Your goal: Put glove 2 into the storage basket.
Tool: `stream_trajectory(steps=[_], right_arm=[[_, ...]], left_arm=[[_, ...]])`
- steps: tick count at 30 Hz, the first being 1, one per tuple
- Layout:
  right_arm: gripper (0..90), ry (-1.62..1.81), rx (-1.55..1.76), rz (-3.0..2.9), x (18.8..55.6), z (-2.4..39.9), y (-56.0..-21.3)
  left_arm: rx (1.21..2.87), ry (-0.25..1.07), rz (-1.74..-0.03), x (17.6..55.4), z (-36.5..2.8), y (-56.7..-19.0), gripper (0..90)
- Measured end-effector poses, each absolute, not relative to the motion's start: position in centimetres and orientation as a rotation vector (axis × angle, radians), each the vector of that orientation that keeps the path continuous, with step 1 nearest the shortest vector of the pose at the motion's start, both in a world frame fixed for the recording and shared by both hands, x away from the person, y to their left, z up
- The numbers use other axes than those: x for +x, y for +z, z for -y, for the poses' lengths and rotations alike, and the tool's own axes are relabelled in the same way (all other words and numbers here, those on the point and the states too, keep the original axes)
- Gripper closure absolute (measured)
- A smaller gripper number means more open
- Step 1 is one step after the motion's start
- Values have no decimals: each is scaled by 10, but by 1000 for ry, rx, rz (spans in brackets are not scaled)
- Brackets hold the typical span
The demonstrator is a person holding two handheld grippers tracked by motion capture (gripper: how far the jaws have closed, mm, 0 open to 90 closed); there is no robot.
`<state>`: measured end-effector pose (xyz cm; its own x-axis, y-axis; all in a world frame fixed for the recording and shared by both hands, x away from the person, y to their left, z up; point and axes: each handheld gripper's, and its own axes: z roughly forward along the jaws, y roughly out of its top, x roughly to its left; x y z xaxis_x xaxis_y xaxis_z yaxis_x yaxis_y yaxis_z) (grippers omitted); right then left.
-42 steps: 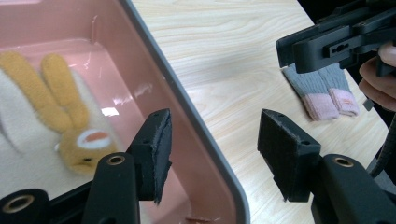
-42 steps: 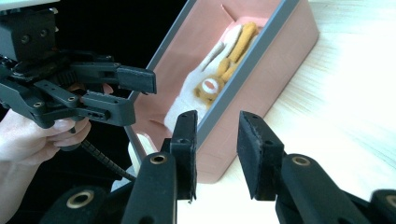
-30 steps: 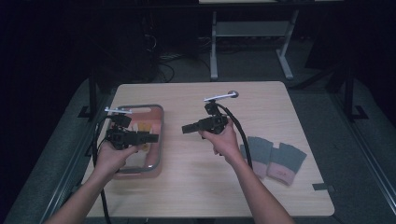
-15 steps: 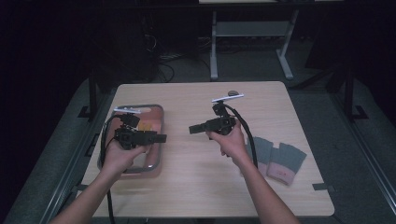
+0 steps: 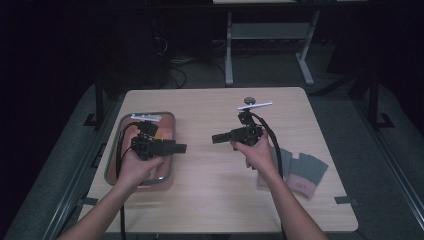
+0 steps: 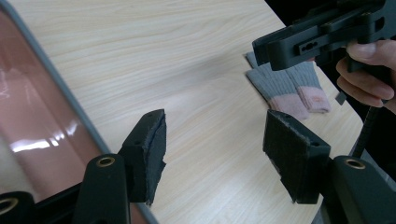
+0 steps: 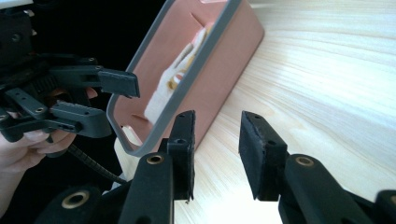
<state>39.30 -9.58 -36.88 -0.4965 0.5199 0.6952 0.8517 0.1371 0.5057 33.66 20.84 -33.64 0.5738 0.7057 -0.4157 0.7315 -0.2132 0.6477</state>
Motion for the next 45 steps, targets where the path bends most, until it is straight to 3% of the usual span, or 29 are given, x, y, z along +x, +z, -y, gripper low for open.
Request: stream_trajectory(steps=[45], right_arm=[[566, -1327, -1455, 2058, 365, 183, -383]], left_arm=[[1979, -106, -1027, 336, -137, -342, 329]])
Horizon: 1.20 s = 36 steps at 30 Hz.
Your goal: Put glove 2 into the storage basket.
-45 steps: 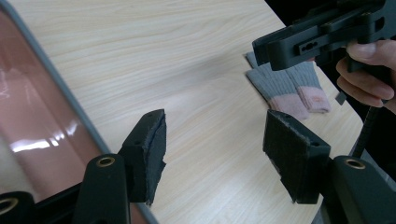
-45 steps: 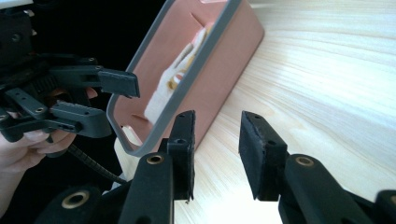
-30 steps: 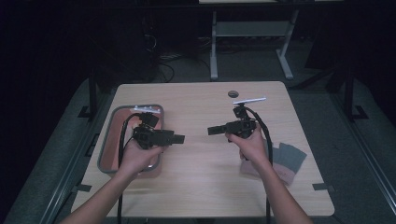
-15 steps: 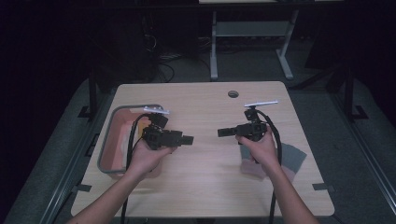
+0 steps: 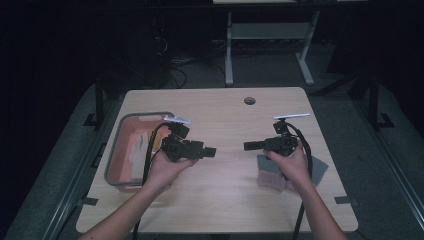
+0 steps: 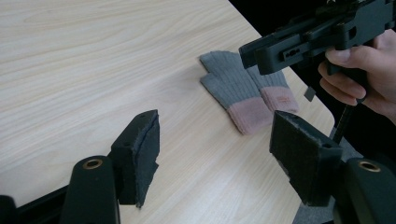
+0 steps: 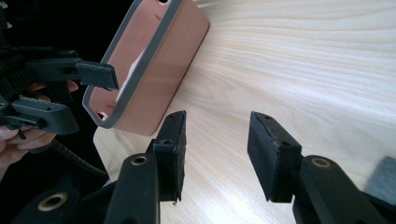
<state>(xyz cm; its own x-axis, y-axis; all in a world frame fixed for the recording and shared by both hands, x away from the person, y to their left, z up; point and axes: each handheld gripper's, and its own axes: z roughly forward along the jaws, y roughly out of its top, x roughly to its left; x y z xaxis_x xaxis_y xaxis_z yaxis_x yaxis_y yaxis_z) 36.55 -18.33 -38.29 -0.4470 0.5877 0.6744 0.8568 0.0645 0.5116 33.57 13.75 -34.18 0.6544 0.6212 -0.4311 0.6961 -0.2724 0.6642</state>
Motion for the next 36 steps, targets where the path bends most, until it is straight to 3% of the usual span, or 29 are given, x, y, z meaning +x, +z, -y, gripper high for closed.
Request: stream_trajectory(steps=[36], right_arm=[[544, -1280, -1607, 2117, 335, 252, -403]], left_arm=[[2004, -157, -923, 334, -76, -360, 291]])
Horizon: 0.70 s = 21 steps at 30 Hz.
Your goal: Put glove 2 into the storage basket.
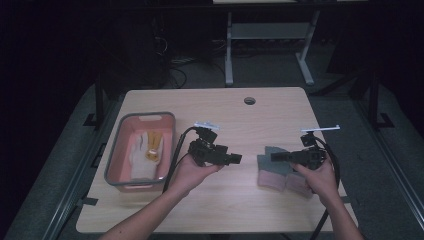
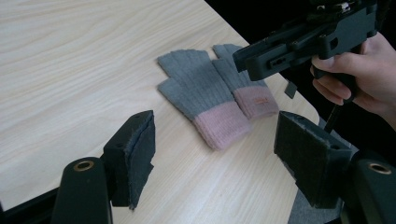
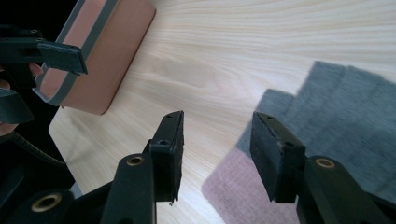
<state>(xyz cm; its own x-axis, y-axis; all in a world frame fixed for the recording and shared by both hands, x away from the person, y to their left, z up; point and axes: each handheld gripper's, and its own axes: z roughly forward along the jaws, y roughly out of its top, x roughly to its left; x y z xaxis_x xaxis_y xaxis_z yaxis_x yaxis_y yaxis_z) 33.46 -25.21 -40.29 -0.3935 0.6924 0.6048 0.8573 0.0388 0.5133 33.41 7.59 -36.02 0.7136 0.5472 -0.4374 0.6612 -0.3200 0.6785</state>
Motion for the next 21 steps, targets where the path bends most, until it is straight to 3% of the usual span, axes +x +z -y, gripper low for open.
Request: stream_trajectory(steps=[21], right_arm=[[548, -1224, -1760, 2180, 309, 297, -422]], left_arm=[[2037, -192, -864, 325, -41, -375, 278]])
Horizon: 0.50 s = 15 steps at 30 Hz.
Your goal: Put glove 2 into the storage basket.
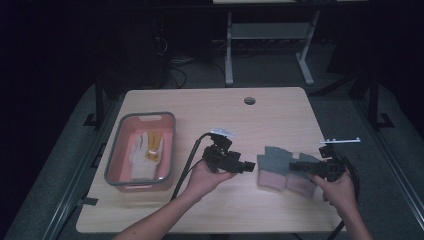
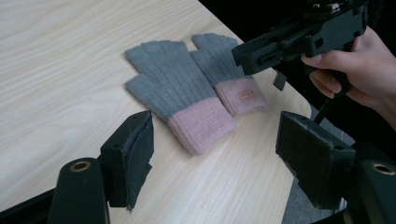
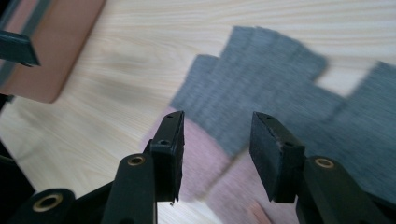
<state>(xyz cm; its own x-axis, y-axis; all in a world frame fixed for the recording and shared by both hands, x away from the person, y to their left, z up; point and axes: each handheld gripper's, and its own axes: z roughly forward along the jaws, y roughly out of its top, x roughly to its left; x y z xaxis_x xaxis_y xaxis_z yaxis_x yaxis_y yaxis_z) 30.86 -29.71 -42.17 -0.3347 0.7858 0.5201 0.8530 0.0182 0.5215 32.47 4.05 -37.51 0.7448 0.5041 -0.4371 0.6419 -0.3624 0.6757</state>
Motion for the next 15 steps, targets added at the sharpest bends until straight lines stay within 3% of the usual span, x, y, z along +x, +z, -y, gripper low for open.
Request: stream_trajectory(steps=[15], right_arm=[[562, -1056, -1858, 2335, 296, 307, -437]], left_arm=[[2053, -214, -846, 321, -28, -385, 269]])
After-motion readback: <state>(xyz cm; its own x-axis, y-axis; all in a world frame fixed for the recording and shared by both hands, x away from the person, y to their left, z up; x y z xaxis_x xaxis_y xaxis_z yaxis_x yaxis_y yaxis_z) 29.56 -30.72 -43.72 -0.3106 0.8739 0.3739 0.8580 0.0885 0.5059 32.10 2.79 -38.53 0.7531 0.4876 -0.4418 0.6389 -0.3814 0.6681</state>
